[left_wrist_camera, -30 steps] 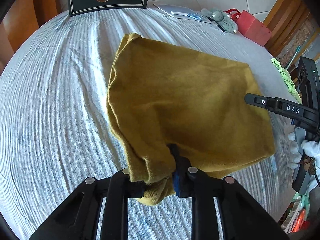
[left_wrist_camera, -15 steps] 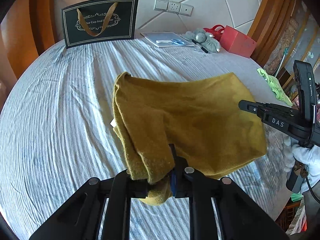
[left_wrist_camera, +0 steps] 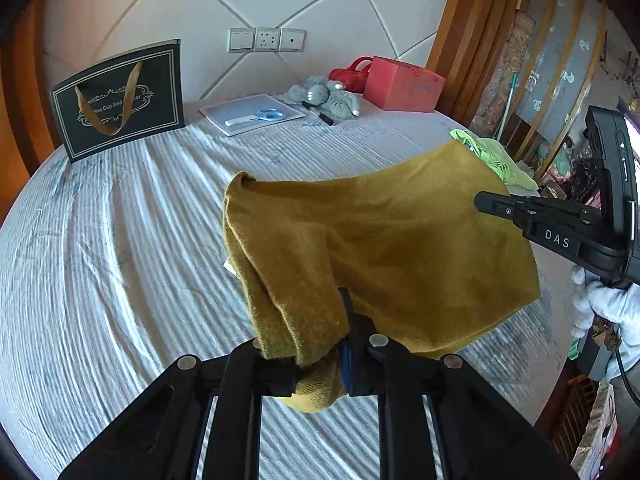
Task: Fold clothes
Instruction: 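Lift the folded T-shirt with both grippers and carry it onto the lime-green cloth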
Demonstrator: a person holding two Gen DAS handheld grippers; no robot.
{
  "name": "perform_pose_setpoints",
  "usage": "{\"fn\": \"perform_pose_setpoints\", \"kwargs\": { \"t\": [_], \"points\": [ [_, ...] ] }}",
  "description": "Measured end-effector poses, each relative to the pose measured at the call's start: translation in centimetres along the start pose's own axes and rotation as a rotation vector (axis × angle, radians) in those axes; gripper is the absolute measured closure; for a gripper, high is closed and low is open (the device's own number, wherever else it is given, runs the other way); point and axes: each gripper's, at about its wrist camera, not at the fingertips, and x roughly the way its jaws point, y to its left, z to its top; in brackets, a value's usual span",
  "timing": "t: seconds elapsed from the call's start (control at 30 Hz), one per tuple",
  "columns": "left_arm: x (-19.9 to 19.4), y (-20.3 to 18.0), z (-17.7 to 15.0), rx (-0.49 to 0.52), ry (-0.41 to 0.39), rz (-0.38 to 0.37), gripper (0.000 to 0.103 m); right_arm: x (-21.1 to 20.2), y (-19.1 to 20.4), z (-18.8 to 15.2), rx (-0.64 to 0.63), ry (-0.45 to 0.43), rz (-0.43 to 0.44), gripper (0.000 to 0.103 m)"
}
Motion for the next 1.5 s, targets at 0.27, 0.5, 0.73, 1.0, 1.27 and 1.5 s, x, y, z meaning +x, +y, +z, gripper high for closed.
{"fn": "perform_pose_setpoints", "kwargs": {
  "t": [0.27,0.5,0.73,1.0,1.27,1.5],
  "points": [
    [2.3,-9.2,3.3,0.054,-0.04,0.01,0.09,-2.2,-9.2,-0.4,0.016,-0.045,-0.002,0.097],
    [5.3,-17.6,7.4,0.055,-0.059,-0.005,0.09,-3.6,-18.4,1.1,-0.015,-0.054,-0.013,0.097],
    [9.0,-24.8,12.0,0.136,-0.062,-0.074,0.09,-4.7,-26.4,2.0,0.04,-0.075,-0.086,0.097],
    [14.9,-34.0,18.0,0.184,-0.077,-0.093,0.09,-4.6,-37.8,4.5,0.063,-0.107,-0.124,0.097],
    [23.1,-42.6,25.8,0.094,-0.122,-0.064,0.09,-1.0,-52.2,9.7,-0.005,-0.114,-0.067,0.097],
    [30.1,-46.0,31.0,0.076,-0.095,-0.018,0.09,4.4,-60.8,13.4,-0.018,-0.079,-0.032,0.097]
  ]
}}
